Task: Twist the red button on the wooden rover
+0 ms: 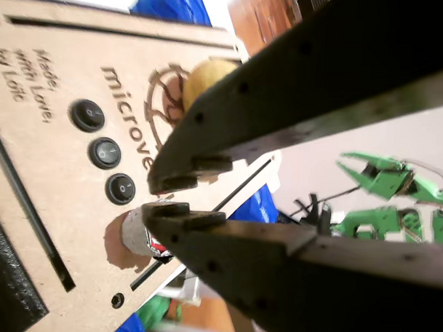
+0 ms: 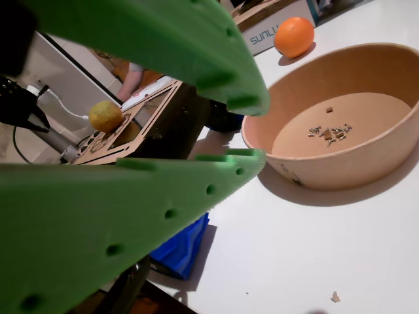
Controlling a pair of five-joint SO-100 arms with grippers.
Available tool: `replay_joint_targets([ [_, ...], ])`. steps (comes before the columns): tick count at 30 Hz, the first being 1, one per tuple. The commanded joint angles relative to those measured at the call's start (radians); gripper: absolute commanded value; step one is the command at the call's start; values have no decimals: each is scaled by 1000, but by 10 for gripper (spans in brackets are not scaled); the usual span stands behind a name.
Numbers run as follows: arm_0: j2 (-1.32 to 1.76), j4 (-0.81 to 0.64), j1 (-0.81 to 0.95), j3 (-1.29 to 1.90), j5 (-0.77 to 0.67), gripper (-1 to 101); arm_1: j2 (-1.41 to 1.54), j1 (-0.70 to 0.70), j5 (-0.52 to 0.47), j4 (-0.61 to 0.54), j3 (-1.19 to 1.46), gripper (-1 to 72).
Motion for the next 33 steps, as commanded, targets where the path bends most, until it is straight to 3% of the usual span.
replay_joint_targets([
  [1, -9, -15, 25, -35, -11, 1, 0, 8, 6, -5, -3, 33],
  [6, -51, -14, 57, -32, -11, 2, 0, 8, 6, -5, -3, 33],
  [13, -106, 29, 110, -32, -9, 85, 0, 8, 6, -5, -3, 33],
  [33, -212, 31, 137, -46, -8, 125, 0, 8, 6, -5, -3, 33],
])
